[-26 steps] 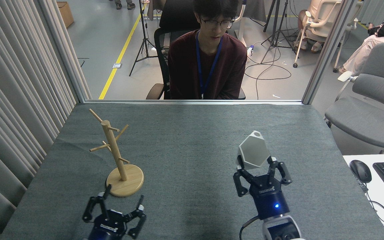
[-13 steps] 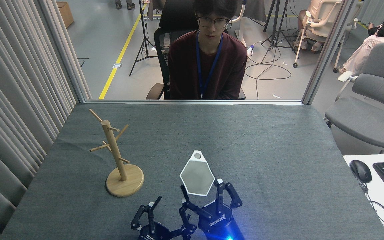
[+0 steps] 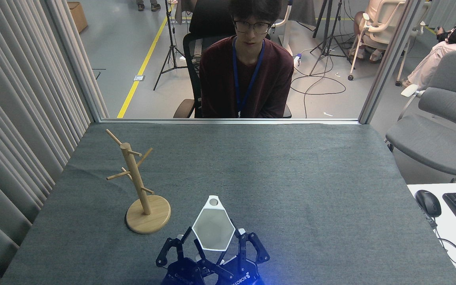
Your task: Hang cup on storage rack
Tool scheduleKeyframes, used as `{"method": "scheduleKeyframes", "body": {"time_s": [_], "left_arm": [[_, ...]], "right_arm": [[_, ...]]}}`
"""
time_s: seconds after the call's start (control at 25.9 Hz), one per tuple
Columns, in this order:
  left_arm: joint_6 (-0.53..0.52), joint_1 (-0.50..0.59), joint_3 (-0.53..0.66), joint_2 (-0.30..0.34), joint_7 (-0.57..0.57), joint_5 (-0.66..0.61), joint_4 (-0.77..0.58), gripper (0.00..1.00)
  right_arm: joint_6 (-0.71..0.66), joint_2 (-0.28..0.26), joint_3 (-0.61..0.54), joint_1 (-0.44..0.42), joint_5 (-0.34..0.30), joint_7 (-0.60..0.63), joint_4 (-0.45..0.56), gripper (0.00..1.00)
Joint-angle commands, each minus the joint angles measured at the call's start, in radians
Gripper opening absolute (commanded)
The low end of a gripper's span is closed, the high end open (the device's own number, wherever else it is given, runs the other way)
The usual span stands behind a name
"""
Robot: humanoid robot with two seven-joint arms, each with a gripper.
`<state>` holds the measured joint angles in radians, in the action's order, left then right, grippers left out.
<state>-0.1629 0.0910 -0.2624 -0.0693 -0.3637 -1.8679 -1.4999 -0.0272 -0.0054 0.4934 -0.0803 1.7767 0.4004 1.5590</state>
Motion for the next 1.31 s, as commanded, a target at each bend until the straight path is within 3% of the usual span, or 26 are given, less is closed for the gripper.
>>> {"method": "scheduleKeyframes", "body": {"time_s": [0.0, 0.35, 0.46, 0.54, 0.62, 0.66, 0.81, 0.93, 1.12, 1.2, 1.27], "left_arm": [[-0.004, -0.007, 0.002, -0.001, 0.002, 0.003, -0.022, 1.00], [-0.013, -0.010, 0.000, 0.000, 0.002, 0.006, -0.066, 0.99], [-0.013, -0.008, -0.001, 0.008, 0.005, 0.004, -0.076, 0.70], [-0.013, -0.011, -0.001, 0.003, 0.029, 0.004, -0.074, 0.62], [-0.012, -0.014, 0.000, 0.002, 0.060, 0.004, -0.074, 0.62], [-0.012, -0.019, 0.000, 0.002, 0.066, 0.004, -0.074, 0.60], [-0.010, -0.025, 0.000, 0.000, 0.069, 0.004, -0.076, 0.59], [-0.010, -0.025, 0.000, 0.000, 0.069, 0.003, -0.074, 0.59], [-0.001, -0.025, 0.000, 0.000, 0.069, -0.001, -0.049, 0.59], [0.000, -0.028, 0.000, -0.001, 0.069, -0.002, -0.049, 0.59], [0.003, -0.030, 0.002, -0.001, 0.069, -0.002, -0.045, 0.59]], "right_arm": [[0.001, 0.004, 0.010, -0.013, 0.006, 0.009, -0.008, 0.53], [0.023, 0.019, 0.031, -0.026, 0.027, 0.025, -0.054, 0.53], [0.024, 0.019, 0.031, -0.024, 0.027, 0.025, -0.054, 0.53], [0.024, 0.019, 0.030, -0.024, 0.027, 0.025, -0.054, 0.53], [0.027, 0.019, 0.028, -0.024, 0.027, 0.025, -0.054, 0.53], [0.033, 0.019, 0.027, -0.024, 0.027, 0.025, -0.054, 0.57], [0.038, 0.021, 0.022, -0.024, 0.023, 0.026, -0.050, 0.95], [0.036, 0.027, 0.025, -0.024, 0.021, 0.049, -0.019, 0.98], [0.024, 0.067, 0.027, -0.038, 0.001, 0.060, 0.157, 0.98], [0.056, 0.081, -0.012, -0.002, -0.085, 0.044, 0.171, 0.98], [0.135, 0.085, -0.205, 0.083, -0.318, -0.005, 0.145, 0.98]]}}
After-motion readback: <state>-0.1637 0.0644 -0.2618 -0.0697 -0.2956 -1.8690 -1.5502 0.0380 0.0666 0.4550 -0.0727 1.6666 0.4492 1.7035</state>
